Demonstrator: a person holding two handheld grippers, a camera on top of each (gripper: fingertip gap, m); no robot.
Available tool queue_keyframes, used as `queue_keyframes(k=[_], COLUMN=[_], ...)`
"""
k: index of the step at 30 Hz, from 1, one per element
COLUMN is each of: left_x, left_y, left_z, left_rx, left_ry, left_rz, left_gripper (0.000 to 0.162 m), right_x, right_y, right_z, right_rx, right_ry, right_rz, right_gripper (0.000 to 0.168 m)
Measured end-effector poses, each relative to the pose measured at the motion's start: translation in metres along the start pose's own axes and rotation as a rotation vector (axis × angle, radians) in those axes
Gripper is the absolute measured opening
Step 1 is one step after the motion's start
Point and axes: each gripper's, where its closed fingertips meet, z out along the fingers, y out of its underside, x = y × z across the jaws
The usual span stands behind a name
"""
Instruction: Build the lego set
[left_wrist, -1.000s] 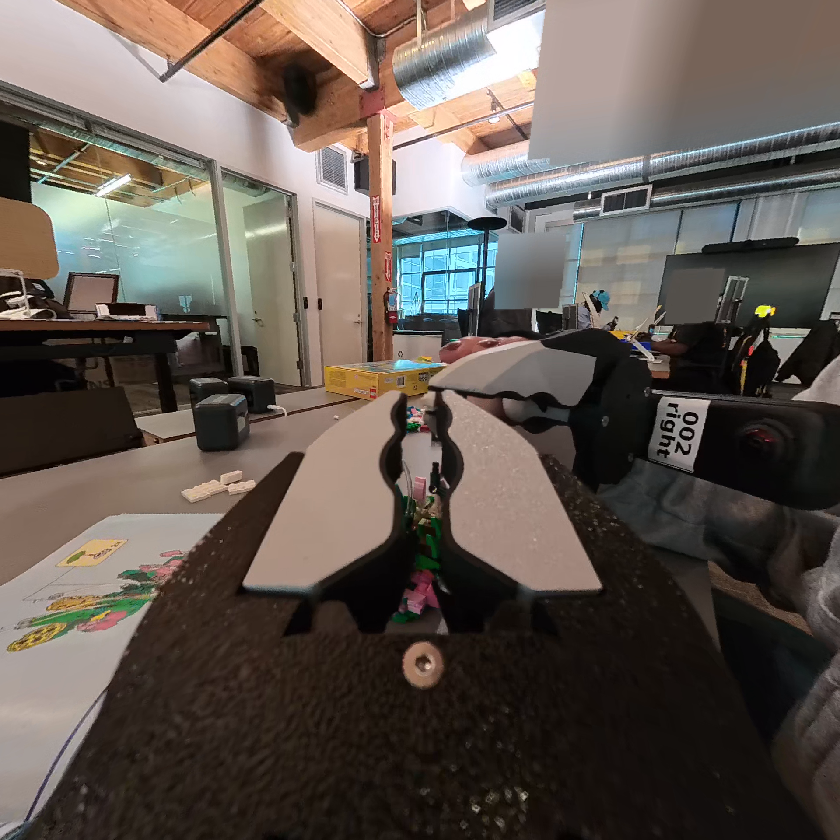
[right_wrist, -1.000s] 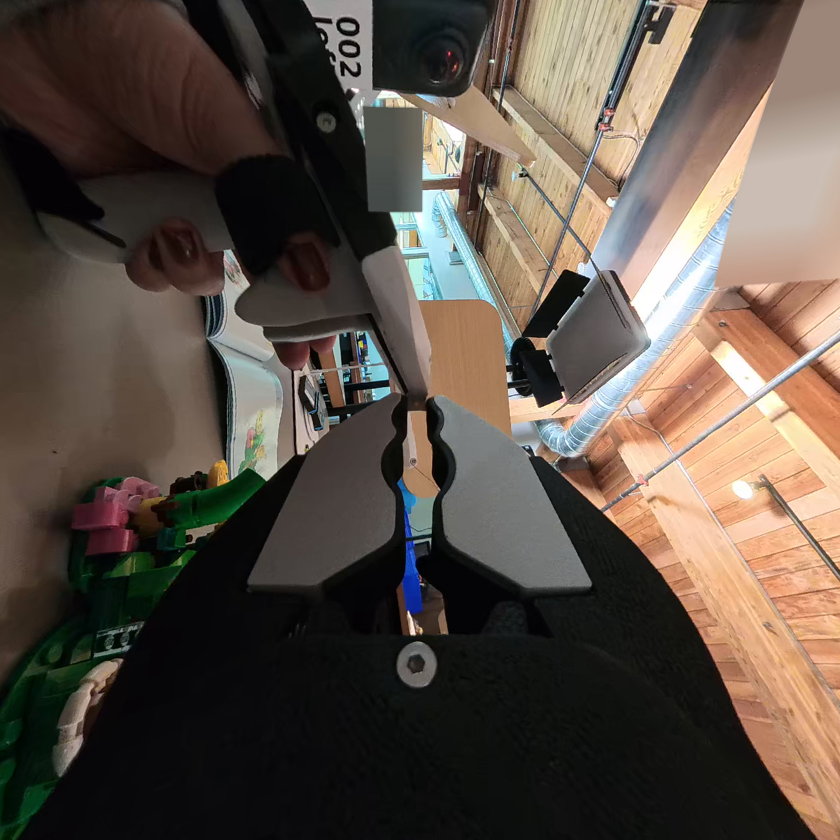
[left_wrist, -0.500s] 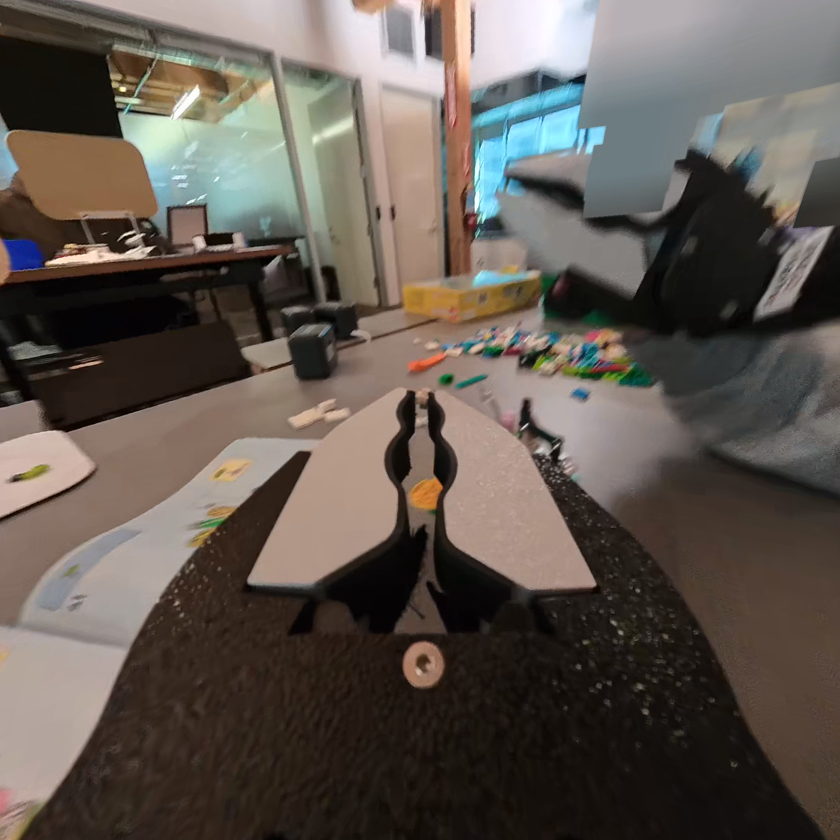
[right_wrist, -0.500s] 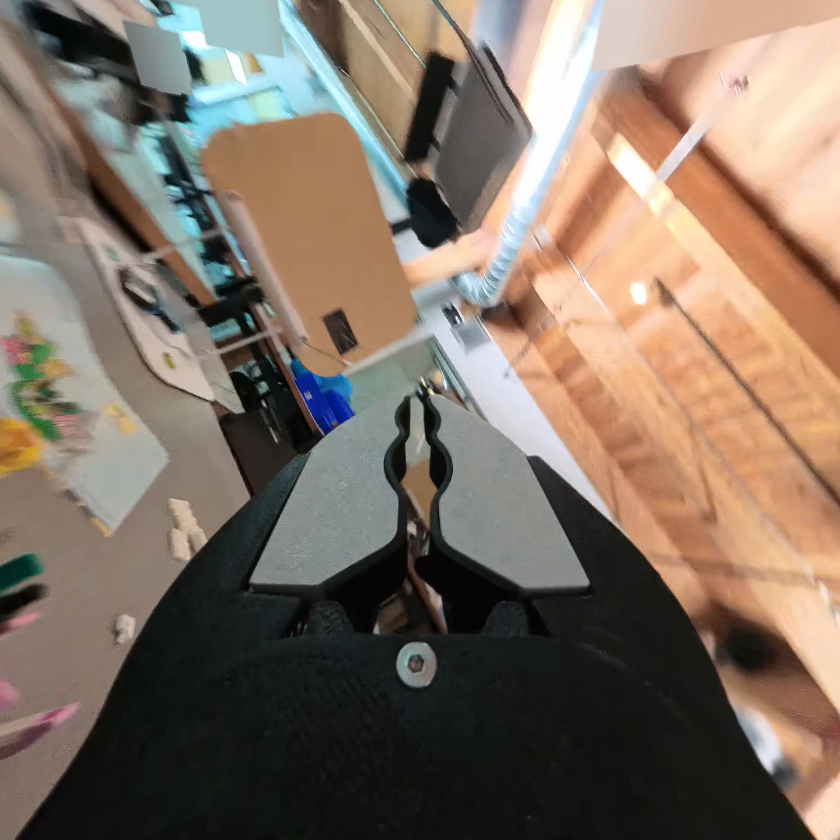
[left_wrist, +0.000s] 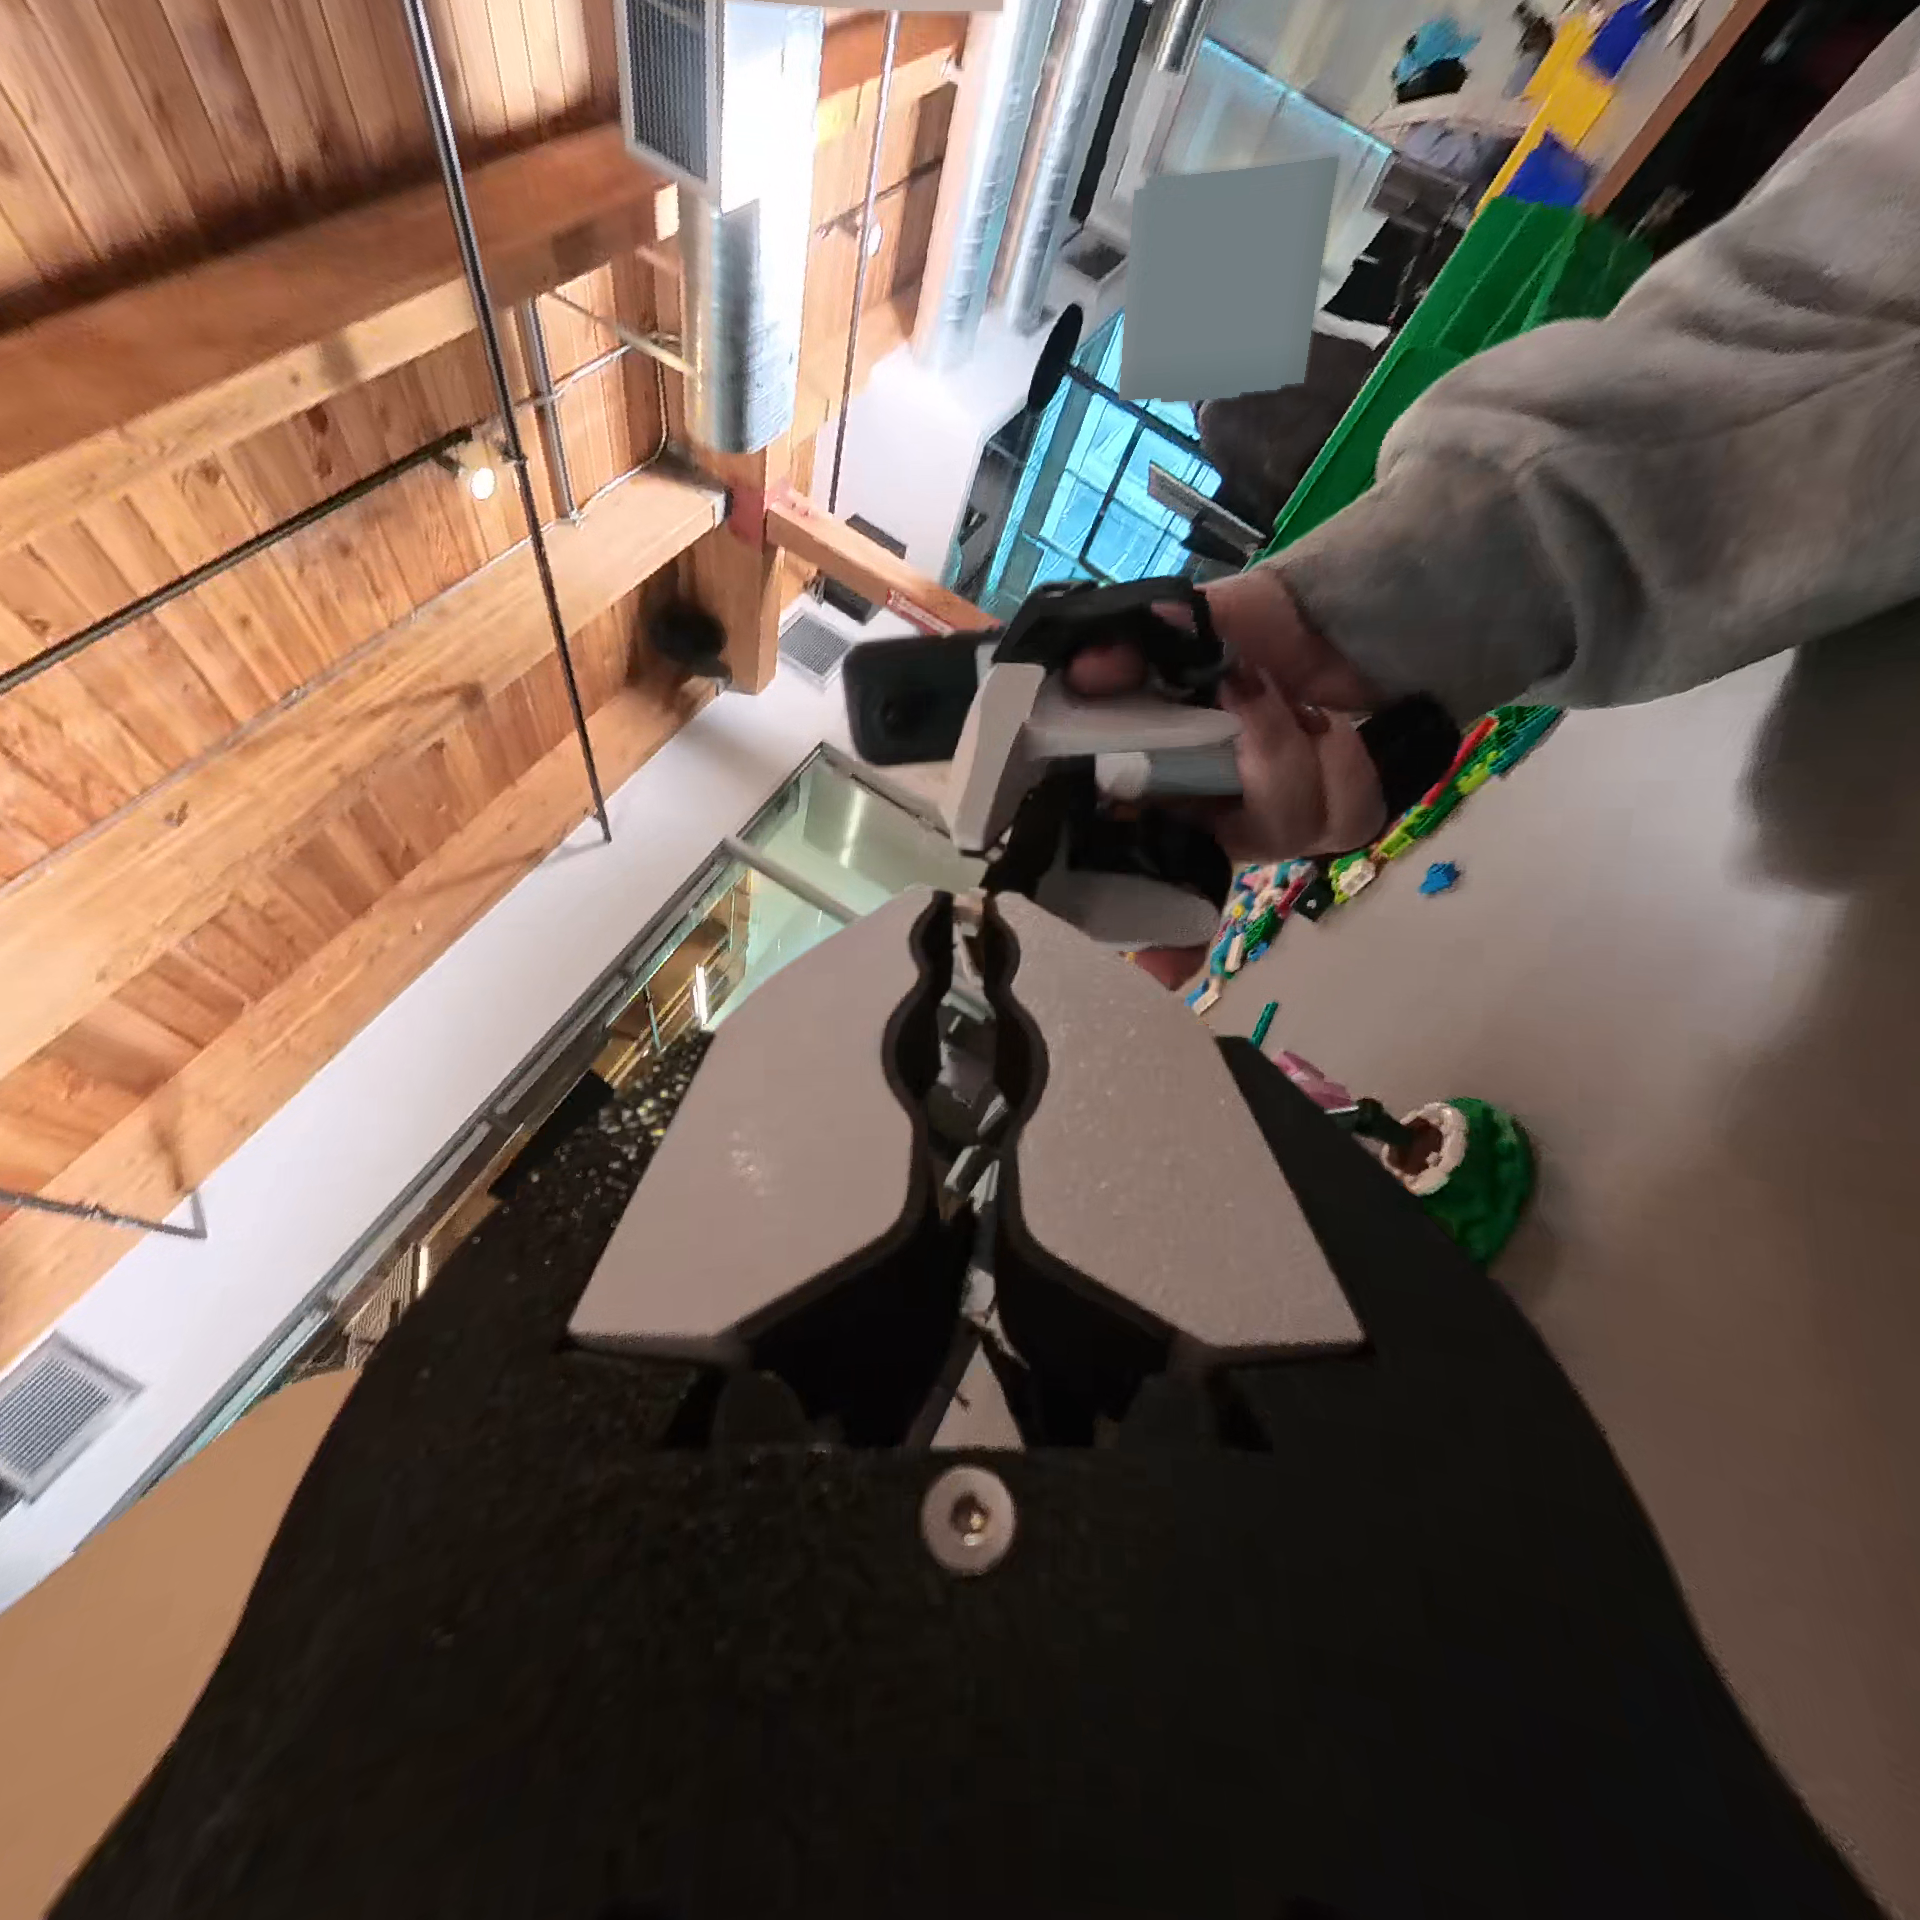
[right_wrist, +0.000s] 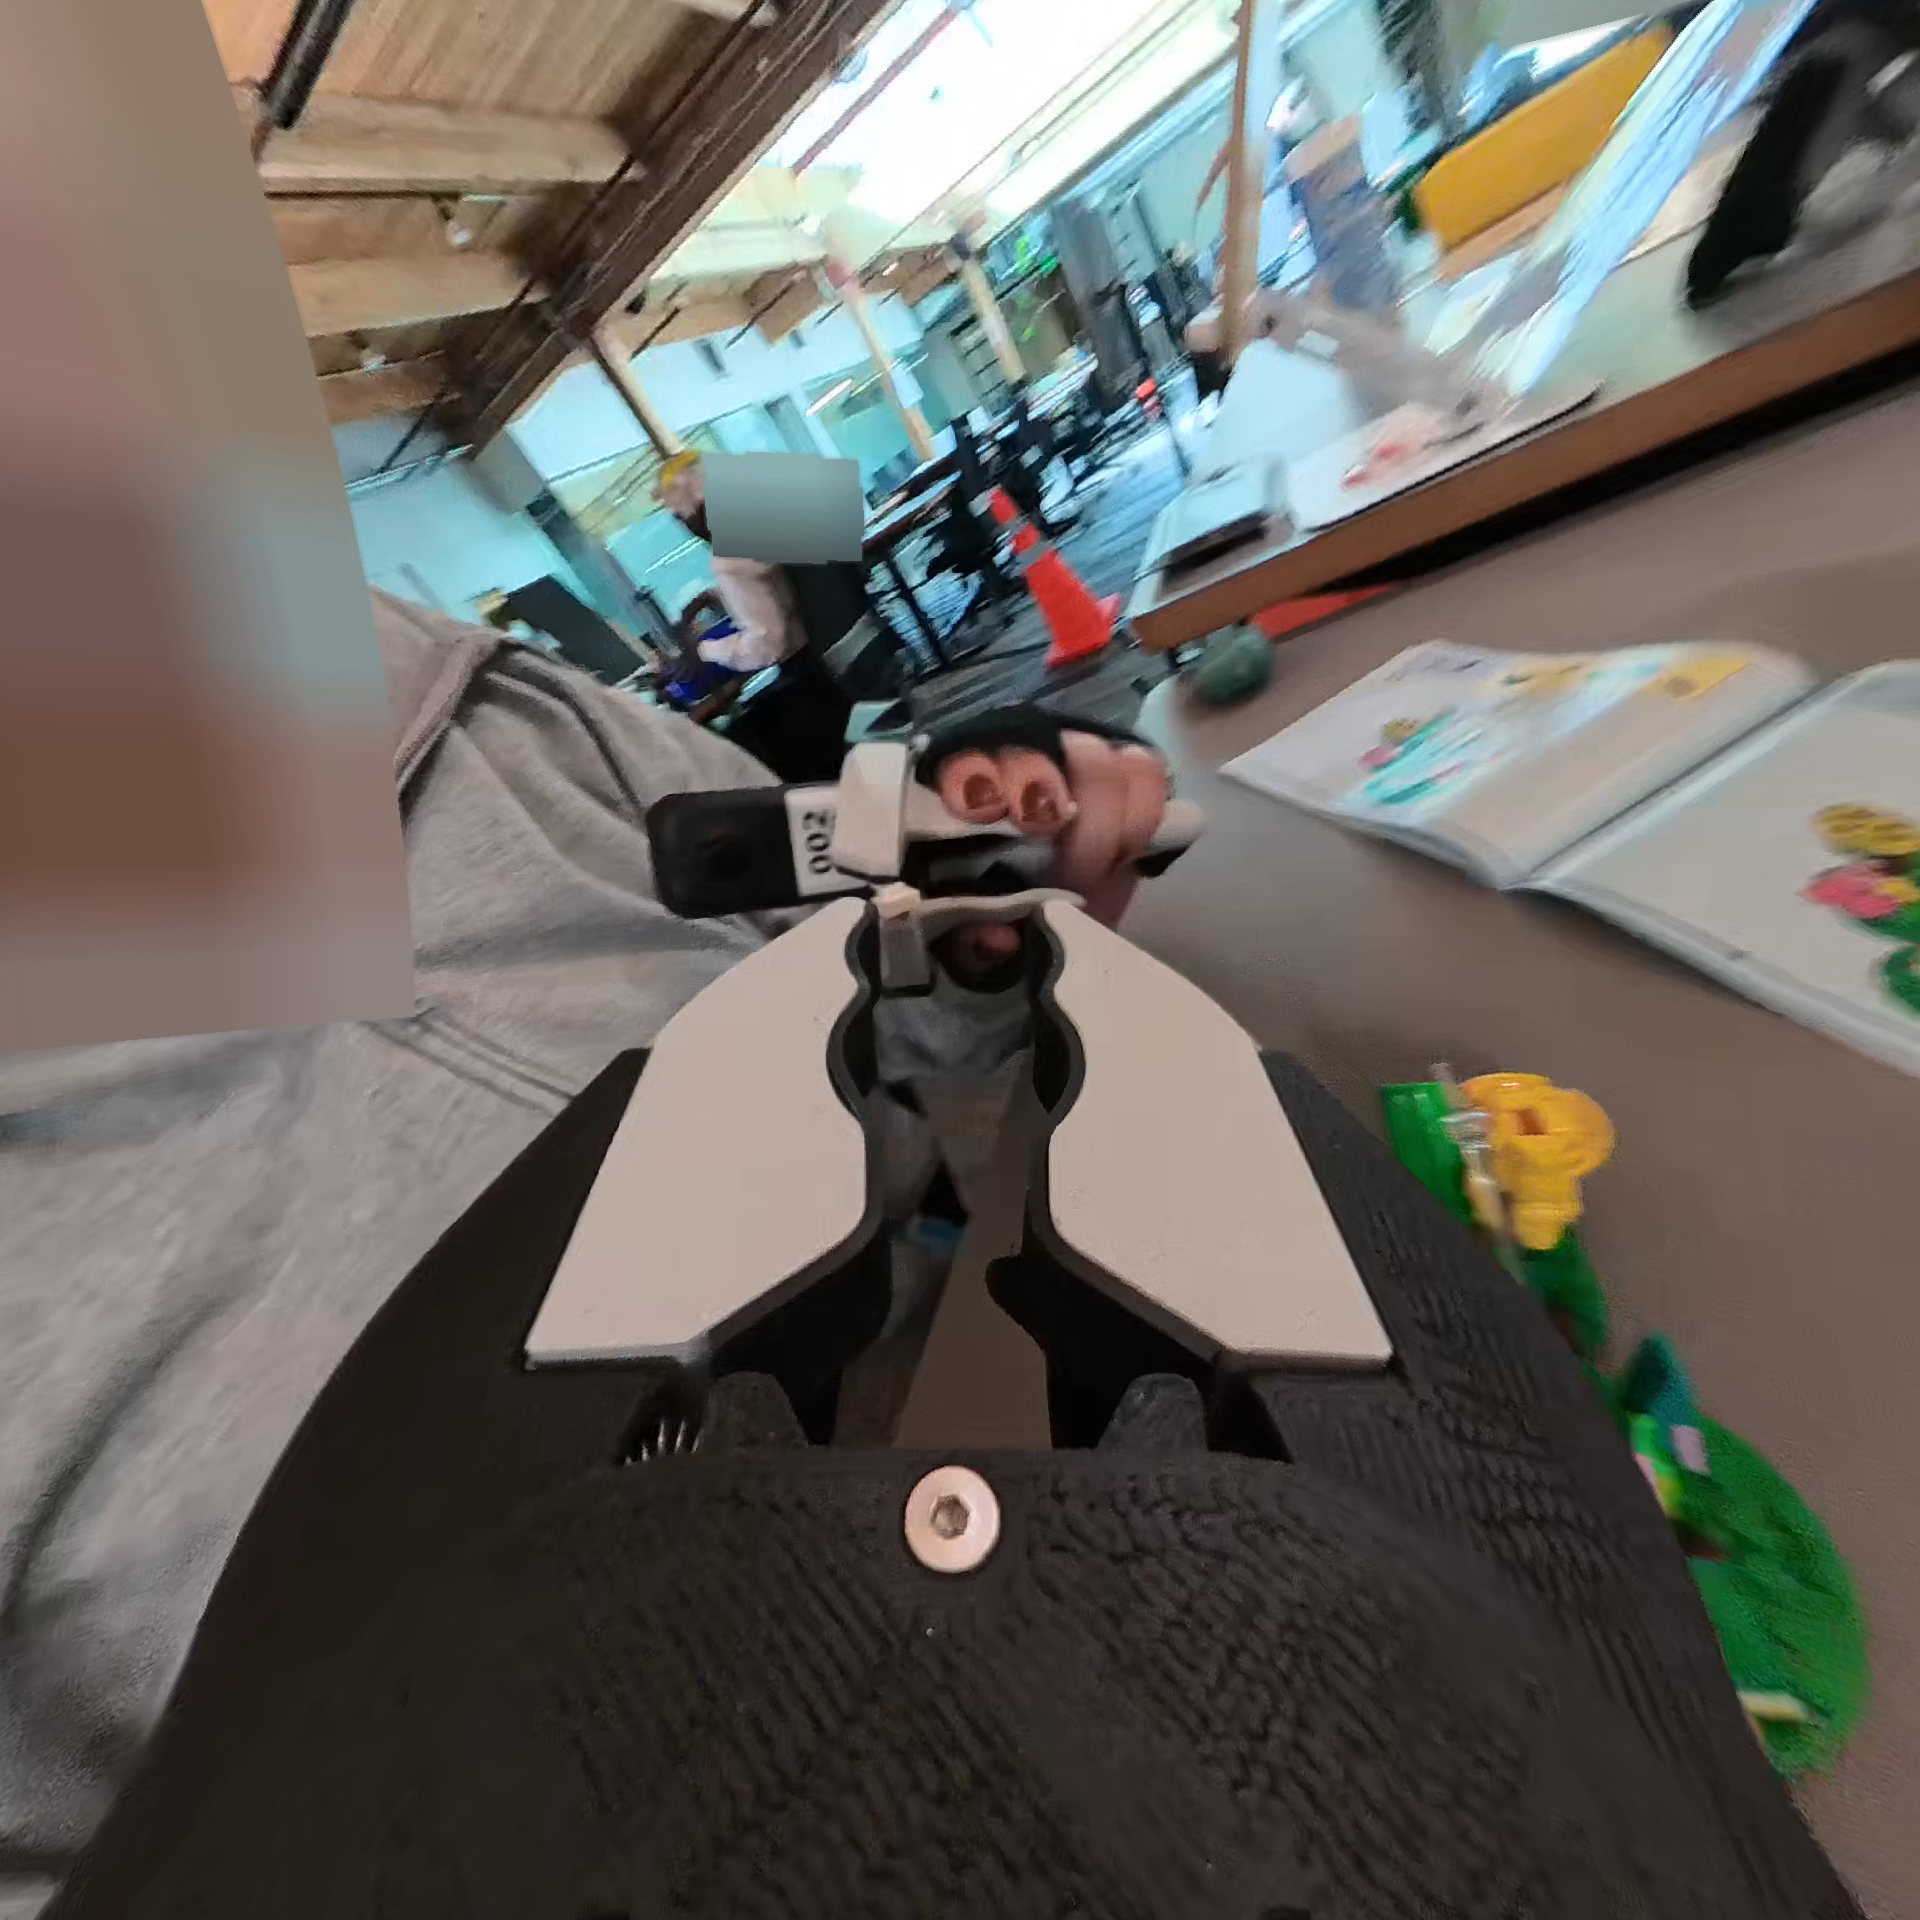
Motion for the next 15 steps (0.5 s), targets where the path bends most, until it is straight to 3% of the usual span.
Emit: queue_keyframes(k=[7,14,15], left_x=[0.012,0.016,0.012], left_y=[-0.014,-0.01,-0.005], left_z=[0.002,0.004,0.007], left_rx=[0.055,0.042,0.015], left_ry=[0.08,0.087,0.046], left_rz=[-0.053,-0.144,-0.18], left_gripper=[0.005,0.006,0.015], right_x=[-0.024,-0.025,-0.022], right_y=[0.021,0.027,0.026], right_z=[0.012,0.01,0.007], right_rx=[-0.103,-0.146,-0.146], right_ry=[-0.2,-0.184,-0.153], right_rz=[0.083,0.014,-0.011], right_gripper=[0.015,0.006,0.006])
